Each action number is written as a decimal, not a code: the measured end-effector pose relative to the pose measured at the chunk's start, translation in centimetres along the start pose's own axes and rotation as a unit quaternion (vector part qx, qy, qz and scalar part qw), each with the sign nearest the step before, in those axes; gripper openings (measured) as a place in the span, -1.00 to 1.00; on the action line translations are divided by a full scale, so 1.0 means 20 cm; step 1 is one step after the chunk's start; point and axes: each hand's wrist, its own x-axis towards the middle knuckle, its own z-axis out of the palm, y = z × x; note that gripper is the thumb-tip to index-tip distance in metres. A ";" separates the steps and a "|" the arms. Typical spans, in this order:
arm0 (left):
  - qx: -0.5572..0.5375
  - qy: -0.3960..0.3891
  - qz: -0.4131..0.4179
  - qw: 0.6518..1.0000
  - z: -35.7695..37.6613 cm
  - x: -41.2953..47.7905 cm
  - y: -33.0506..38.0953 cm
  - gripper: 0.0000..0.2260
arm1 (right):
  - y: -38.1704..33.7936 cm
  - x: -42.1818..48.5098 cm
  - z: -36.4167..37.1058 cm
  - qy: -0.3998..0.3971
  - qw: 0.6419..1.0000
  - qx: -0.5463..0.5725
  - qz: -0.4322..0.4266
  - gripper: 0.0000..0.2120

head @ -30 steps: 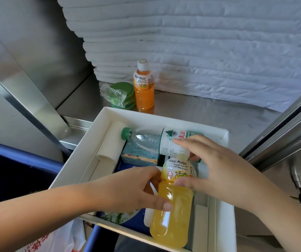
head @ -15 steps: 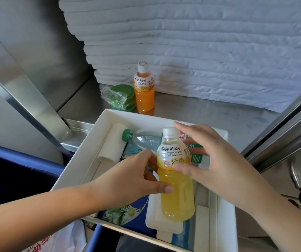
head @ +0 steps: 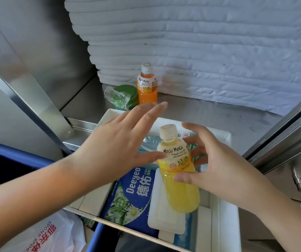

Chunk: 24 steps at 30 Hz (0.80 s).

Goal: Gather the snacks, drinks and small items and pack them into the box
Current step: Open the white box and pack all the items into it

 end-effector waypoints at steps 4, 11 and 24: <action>-0.092 -0.081 0.090 0.988 -0.04 0.03 -0.06 -0.55 | -0.02 0.03 -0.02 -0.031 0.998 -0.045 -0.035 -0.19; -0.161 -0.160 0.036 0.973 0.02 -0.06 -0.09 -0.60 | 0.05 0.01 0.02 -0.068 0.971 -0.206 -0.103 -0.35; -0.382 -0.334 0.024 0.861 0.04 -0.15 -0.06 -0.72 | -0.01 0.09 -0.10 -0.231 0.915 -0.263 -0.203 -0.47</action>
